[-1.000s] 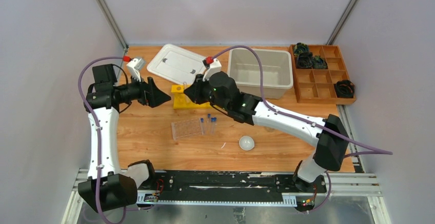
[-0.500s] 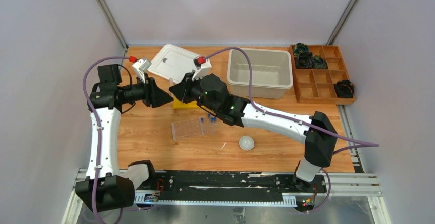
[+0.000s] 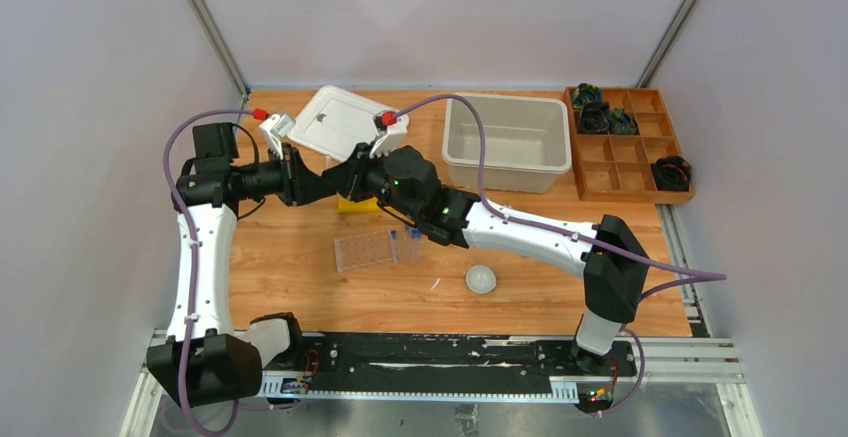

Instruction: Organize the chemistry lab equipment

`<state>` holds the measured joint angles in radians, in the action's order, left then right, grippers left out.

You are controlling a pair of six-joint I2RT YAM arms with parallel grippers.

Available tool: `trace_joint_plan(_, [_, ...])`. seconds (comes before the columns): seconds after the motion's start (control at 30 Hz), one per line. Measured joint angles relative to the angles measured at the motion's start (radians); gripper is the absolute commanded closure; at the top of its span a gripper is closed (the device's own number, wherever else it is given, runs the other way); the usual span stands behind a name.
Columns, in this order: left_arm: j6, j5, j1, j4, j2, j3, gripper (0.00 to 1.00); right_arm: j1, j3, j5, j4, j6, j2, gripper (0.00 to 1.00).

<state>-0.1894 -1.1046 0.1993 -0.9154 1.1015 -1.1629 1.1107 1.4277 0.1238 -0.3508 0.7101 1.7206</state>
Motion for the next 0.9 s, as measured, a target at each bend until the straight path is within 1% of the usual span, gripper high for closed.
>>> trace_joint_plan(0.03, [-0.001, 0.004, 0.0, 0.0, 0.0, -0.002, 0.87, 0.0, 0.0, 0.001, -0.001, 0.0, 0.0, 0.98])
trace_joint_plan(0.07, [0.0, 0.003, 0.0, -0.001, 0.0, -0.003, 0.89, 0.0, 0.0, 0.002, -0.002, 0.0, 0.0, 0.93])
trace_joint_plan(0.2, [-0.002, 0.008, 0.0, -0.001, 0.0, -0.004, 0.91, 0.0, 0.0, 0.01, -0.001, -0.004, 0.0, 0.57])
trace_joint_plan(0.3, [-0.008, 0.02, -0.001, -0.002, 0.0, -0.004, 0.92, -0.004, 0.047, 0.016, 0.061, -0.012, 0.006, 0.48])
trace_joint_plan(0.43, [-0.021, 0.032, -0.001, 0.002, 0.0, -0.004, 0.92, -0.028, 0.198, -0.024, 0.188, -0.019, 0.042, 0.46])
trace_joint_plan(0.7, [-0.076, 0.064, -0.002, 0.001, -0.025, -0.004, 0.95, -0.101, 0.47, -0.224, 0.461, -0.073, 0.143, 0.45])
trace_joint_plan(0.8, [-0.093, 0.078, -0.006, 0.001, -0.032, -0.003, 0.95, -0.107, 0.489, -0.278, 0.528, -0.094, 0.156, 0.47])
trace_joint_plan(0.9, [-0.103, 0.084, -0.011, 0.001, -0.033, -0.003, 0.95, -0.107, 0.489, -0.315, 0.575, -0.108, 0.157, 0.51])
